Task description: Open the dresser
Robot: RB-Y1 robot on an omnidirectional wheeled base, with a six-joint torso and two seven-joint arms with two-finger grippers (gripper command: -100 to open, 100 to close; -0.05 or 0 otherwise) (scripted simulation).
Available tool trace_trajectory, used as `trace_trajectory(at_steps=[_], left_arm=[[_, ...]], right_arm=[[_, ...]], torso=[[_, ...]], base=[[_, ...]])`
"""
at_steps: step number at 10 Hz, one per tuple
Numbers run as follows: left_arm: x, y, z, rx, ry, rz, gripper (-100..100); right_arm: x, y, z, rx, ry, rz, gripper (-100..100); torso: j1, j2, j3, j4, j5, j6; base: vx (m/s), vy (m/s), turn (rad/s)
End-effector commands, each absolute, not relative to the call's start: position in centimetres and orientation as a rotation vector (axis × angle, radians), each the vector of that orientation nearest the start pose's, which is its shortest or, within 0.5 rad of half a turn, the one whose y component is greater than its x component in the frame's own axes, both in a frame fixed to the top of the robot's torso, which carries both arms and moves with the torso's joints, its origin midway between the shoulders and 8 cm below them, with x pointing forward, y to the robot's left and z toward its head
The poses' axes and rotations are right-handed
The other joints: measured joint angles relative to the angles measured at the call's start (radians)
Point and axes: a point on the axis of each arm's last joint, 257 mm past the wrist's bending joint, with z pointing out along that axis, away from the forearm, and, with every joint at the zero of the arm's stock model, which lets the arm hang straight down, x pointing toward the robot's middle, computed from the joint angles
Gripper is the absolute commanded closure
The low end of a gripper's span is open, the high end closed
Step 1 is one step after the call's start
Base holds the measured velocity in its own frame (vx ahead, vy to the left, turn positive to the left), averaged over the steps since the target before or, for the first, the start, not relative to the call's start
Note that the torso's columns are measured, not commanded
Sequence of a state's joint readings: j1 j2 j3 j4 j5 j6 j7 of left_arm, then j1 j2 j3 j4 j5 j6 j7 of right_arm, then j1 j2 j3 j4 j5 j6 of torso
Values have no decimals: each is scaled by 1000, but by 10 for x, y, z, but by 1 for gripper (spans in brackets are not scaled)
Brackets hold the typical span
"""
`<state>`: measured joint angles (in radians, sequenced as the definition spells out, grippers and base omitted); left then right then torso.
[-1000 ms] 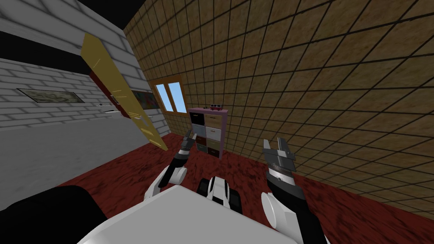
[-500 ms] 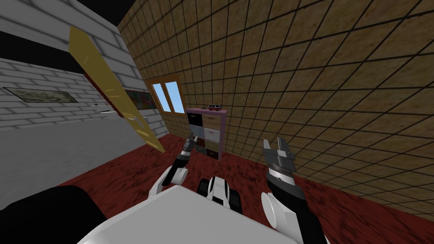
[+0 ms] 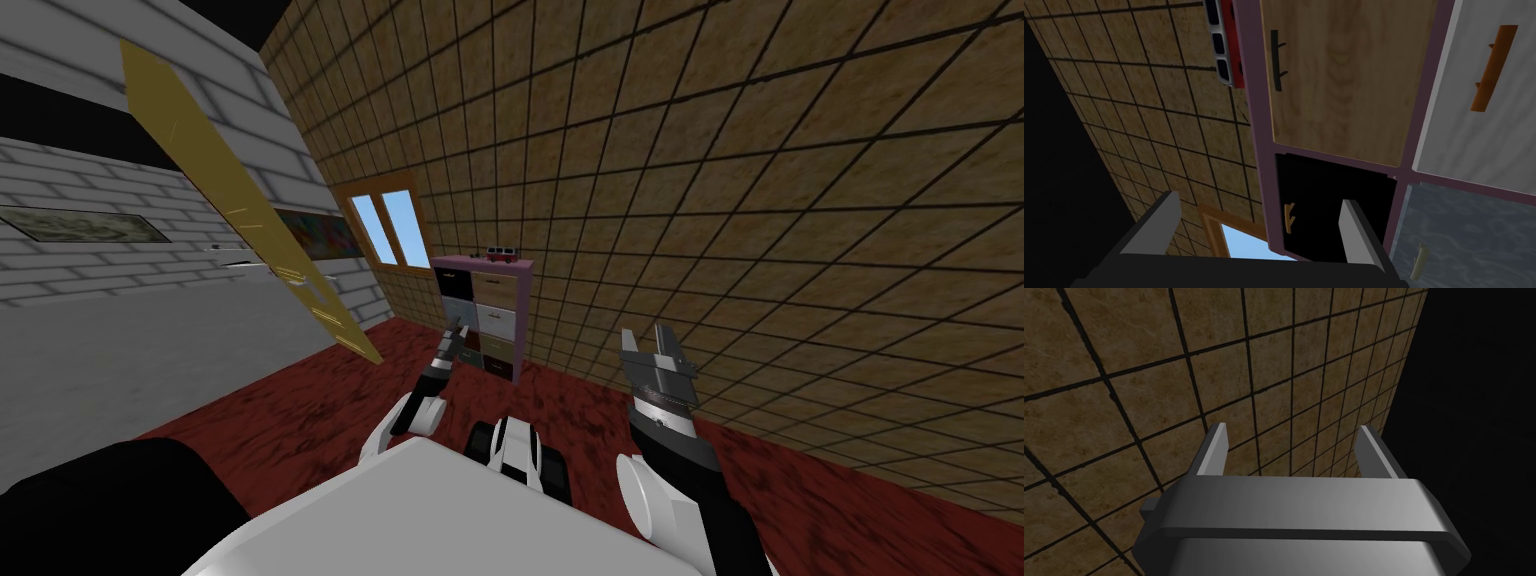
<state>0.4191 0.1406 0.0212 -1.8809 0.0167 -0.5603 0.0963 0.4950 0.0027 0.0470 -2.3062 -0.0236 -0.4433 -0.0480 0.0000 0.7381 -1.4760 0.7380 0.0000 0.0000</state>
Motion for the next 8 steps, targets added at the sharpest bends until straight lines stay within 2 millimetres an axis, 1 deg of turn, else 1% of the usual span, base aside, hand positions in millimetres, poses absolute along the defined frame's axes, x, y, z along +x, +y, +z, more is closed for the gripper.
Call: trace_trajectory(at_steps=[1, 5, 8], left_arm=[[405, 300, -139, -856, 896, -1290, -100], [412, 302, -165, -887, 936, -1269, -100], [418, 304, -188, -917, 968, -1250, -100]], right_arm=[[350, -267, 27, 720, 601, 1406, 0], [350, -267, 27, 720, 601, 1406, 0], [350, -267, 27, 720, 601, 1406, 0]], torso=[[0, -1, -1, 0, 0, 0], [0, 1, 1, 0, 0, 0], [0, -2, -1, 0, 0, 0]], base=[[92, -4, -21], [66, -17, -16], [92, -14, -18]])
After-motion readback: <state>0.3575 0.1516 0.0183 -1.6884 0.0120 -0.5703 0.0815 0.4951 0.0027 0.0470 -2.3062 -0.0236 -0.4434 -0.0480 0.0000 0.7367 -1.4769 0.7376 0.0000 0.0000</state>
